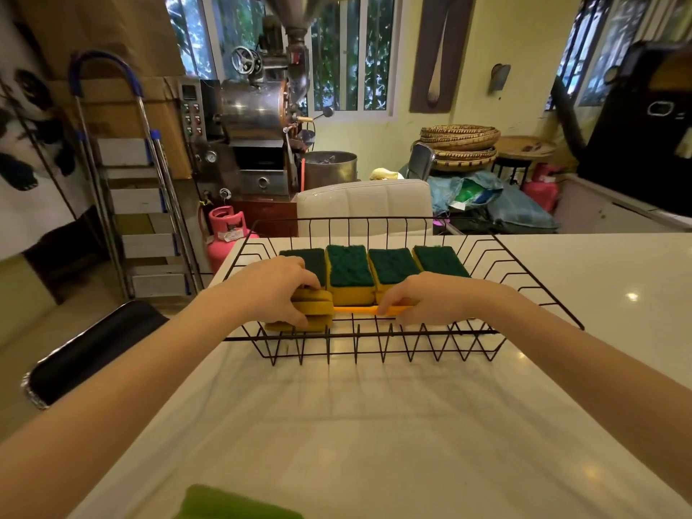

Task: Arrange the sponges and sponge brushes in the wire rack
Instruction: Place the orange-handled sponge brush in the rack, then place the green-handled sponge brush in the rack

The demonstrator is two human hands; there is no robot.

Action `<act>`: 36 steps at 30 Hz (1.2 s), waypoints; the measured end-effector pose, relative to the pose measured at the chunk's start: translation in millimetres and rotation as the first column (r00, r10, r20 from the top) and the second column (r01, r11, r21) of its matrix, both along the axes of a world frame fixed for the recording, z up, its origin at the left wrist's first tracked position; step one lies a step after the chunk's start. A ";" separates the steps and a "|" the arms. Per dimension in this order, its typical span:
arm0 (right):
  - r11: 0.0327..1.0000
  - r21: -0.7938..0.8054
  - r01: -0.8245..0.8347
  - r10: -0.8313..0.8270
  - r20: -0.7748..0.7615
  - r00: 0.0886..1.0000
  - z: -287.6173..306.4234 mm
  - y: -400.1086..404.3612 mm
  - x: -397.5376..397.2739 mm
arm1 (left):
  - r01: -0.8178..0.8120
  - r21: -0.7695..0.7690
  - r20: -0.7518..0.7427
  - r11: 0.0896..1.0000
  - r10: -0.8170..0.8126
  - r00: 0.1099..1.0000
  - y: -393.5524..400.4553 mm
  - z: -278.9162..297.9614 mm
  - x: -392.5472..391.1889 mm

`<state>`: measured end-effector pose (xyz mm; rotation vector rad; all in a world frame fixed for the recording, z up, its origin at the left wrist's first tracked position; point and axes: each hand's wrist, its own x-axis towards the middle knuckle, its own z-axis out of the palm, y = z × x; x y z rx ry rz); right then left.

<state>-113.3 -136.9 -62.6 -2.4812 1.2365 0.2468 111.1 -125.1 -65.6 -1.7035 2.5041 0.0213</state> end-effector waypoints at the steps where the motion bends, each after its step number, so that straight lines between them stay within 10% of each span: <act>1: 1.000 0.004 -0.001 0.001 0.009 1.000 1.1 0.4 -0.4 | -0.003 -0.010 0.011 1.000 0.003 1.000 0.3 0.1 0.5; 12: 0.987 -0.161 0.022 0.061 0.495 0.866 25.0 79.8 -7.5 | -0.042 -0.027 -0.190 0.999 0.036 0.981 30.4 9.7 1.0; 24: 0.971 -0.185 -0.150 0.214 0.402 0.890 -32.0 169.1 -21.4 | -0.012 -0.336 -0.464 0.942 -0.155 0.872 143.7 3.1 -9.3; 36: 0.932 -0.297 -0.208 0.320 0.404 0.857 -57.5 198.7 -24.8 | 0.031 0.055 -0.534 0.998 0.003 0.846 211.5 -24.1 5.0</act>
